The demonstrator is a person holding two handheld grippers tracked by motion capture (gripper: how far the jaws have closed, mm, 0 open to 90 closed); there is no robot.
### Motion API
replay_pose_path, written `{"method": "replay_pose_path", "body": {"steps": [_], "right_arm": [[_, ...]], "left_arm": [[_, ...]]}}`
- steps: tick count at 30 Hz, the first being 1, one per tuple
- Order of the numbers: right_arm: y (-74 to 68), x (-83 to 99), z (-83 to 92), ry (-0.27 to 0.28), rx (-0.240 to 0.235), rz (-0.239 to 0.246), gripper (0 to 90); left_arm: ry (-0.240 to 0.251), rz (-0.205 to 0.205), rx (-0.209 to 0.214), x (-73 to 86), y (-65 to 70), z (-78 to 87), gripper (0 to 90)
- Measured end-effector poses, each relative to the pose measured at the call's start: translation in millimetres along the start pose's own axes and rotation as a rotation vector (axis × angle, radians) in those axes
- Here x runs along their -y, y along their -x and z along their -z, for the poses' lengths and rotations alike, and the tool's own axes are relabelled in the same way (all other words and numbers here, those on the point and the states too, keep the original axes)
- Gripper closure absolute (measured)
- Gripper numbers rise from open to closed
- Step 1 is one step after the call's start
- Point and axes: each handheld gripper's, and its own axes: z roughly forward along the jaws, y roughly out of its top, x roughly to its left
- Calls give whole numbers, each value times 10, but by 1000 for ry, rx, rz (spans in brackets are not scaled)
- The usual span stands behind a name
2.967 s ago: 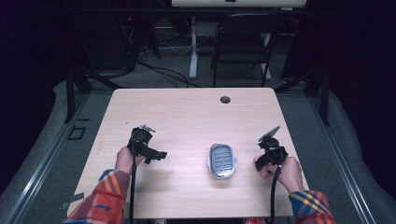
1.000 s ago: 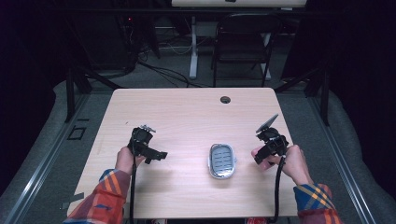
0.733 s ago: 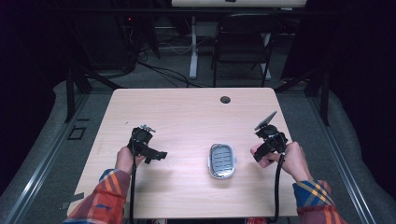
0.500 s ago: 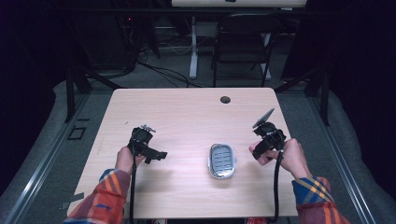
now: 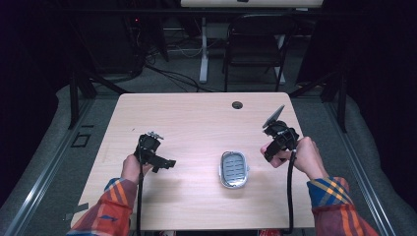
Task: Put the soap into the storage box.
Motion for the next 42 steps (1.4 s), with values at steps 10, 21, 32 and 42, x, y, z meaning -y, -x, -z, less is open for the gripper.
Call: {"method": "replay_pose_path", "body": {"steps": [10,21,32,42], "right_arm": [[-44,-76,64,-15,7,29,372],[-152,-203,101,-26,9,73,372],[-265,-299,112,-40,13,104,372],[-386,-370,72,-45,11,125,372]], "left_arm": [[-1,0,0,-1,6,-2,0],[3,0,6,1,-2,0,0],[4,-1,6,1,-2,2,0],[3,-2,6,1,-3,1,0]]}}
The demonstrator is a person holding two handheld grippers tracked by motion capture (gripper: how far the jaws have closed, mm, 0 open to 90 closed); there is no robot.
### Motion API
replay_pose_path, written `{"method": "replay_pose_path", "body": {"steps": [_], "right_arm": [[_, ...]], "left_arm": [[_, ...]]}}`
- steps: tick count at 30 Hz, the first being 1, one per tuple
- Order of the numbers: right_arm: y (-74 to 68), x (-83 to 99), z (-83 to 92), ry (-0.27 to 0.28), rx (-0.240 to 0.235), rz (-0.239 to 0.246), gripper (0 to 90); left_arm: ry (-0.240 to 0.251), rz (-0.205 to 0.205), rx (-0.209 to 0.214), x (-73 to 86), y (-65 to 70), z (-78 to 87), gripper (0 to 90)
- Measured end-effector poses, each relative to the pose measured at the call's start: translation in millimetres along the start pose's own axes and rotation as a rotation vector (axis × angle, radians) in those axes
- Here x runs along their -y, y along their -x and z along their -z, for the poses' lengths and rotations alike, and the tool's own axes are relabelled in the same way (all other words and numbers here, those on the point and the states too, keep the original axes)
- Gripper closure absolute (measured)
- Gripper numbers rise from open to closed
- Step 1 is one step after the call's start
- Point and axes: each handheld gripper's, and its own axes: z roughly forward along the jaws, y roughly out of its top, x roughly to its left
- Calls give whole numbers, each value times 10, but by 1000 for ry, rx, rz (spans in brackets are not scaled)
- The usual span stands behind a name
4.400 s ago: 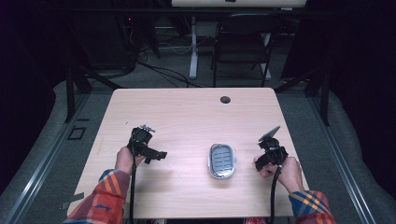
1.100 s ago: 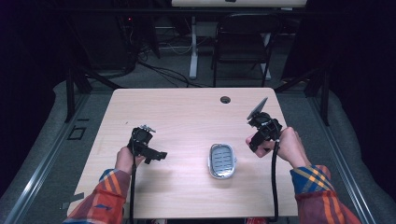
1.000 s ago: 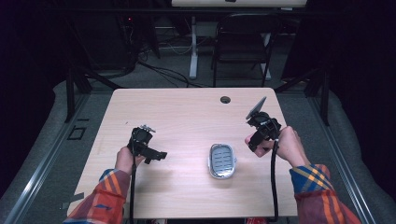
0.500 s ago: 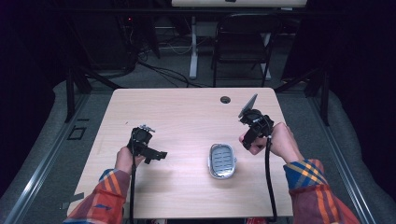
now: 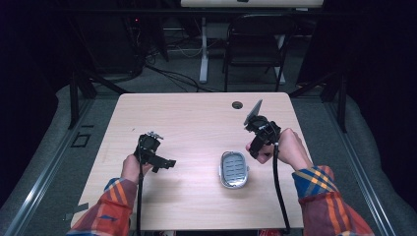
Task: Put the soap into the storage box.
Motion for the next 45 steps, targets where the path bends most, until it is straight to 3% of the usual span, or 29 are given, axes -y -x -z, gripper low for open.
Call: {"method": "replay_pose_path", "body": {"steps": [18,29,30,33,45], "right_arm": [[-201,-187,-102,-55,-18,61,372],[-310,-264,-210,-61,-34,76,372],[-313,-282,-208,-85,-31,86,372],[-340,-292,-263,-73,-38,68,372],[-437,-385,-427,-134,-40,83,371]], "left_arm": [[-2,1,3,0,-1,-3,0],[-3,0,3,0,0,-2,0],[-2,0,2,1,0,-1,0],[-2,0,2,1,-1,-1,0],[-3,-2,2,0,2,-2,0]]}}
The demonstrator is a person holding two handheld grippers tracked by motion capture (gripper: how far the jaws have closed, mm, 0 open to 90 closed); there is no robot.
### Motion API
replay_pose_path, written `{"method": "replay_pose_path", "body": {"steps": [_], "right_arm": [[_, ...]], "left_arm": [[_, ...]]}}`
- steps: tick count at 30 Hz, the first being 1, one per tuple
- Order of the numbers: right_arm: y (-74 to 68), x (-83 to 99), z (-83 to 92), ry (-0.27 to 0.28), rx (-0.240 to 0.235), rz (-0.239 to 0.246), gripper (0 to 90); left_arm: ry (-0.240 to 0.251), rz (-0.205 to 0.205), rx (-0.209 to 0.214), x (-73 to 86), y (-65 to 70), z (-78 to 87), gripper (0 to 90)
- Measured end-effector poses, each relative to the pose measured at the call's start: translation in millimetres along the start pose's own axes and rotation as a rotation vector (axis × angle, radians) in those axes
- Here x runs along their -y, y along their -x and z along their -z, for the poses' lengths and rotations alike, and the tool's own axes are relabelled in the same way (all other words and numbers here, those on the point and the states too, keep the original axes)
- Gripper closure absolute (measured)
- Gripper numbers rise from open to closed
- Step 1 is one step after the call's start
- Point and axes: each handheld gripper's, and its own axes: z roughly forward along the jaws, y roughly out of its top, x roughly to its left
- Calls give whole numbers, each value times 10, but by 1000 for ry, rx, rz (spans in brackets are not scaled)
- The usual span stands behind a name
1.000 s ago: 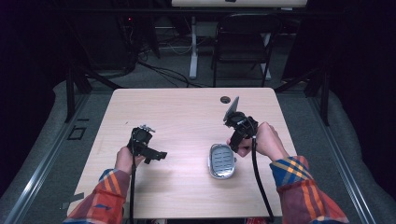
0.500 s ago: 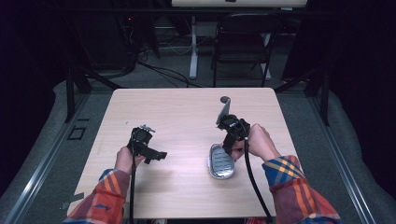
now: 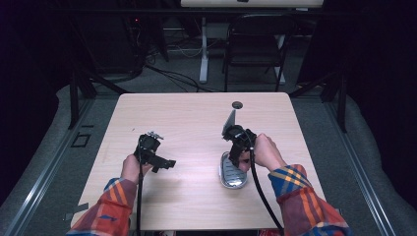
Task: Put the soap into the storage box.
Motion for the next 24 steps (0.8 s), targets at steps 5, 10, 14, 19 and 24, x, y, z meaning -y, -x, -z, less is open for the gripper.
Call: {"method": "replay_pose_path", "body": {"steps": [5,10,14,19,24], "right_arm": [[-25,-28,-34,-6,3,-3,371],[-56,-60,-73,-29,17,-9,371],[-74,-81,-93,-45,23,-8,371],[-93,-96,-132,-27,13,-28,370],[-97,-84,-162,19,-4,-70,371]], "left_arm": [[1,0,0,0,-3,1,0],[1,-3,-2,0,-4,5,0],[2,-4,-2,-1,-2,4,0],[3,-3,-2,-1,-1,5,0],[5,-5,-2,-1,-4,9,0]]}}
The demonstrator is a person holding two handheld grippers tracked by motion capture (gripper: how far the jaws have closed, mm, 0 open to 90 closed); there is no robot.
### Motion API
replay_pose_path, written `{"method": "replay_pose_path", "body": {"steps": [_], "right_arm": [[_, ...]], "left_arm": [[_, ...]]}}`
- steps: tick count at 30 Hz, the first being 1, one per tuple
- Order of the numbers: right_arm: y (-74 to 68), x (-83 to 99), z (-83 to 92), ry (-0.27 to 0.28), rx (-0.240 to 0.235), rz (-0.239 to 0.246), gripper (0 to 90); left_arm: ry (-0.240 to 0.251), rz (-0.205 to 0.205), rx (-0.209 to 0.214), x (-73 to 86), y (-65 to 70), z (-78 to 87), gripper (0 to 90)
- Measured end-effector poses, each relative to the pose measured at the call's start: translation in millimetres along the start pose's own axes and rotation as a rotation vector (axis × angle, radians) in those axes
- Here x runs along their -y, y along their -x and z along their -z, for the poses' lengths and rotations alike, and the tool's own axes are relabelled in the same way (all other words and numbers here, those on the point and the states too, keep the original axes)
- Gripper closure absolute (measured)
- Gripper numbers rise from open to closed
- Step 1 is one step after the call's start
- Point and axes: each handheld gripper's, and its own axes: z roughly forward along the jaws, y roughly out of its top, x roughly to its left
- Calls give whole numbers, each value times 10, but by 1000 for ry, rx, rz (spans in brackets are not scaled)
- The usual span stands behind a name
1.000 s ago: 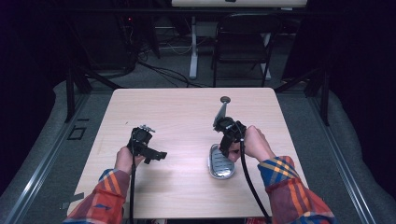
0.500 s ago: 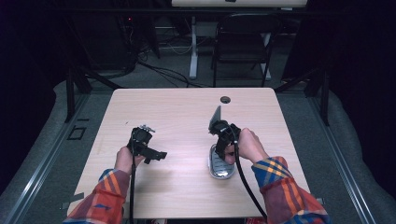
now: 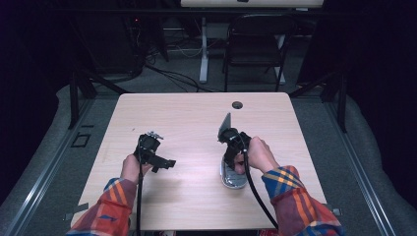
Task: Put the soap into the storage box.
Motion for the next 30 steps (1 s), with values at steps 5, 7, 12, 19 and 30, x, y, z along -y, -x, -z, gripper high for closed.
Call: {"method": "replay_pose_path", "body": {"steps": [5,7,12,19,30], "right_arm": [[13,19,32,5,-11,0,377],[35,24,64,-18,-13,19,390],[60,84,100,-8,-54,13,411],[37,177,152,13,-111,33,442],[134,343,325,132,-72,52,368]], "left_arm": [[-1,0,0,-1,4,1,0],[0,-1,0,-1,4,1,0],[-1,0,1,-1,5,-1,0],[-2,-2,0,-2,9,-3,0],[-2,-10,4,-3,9,-2,0]]}}
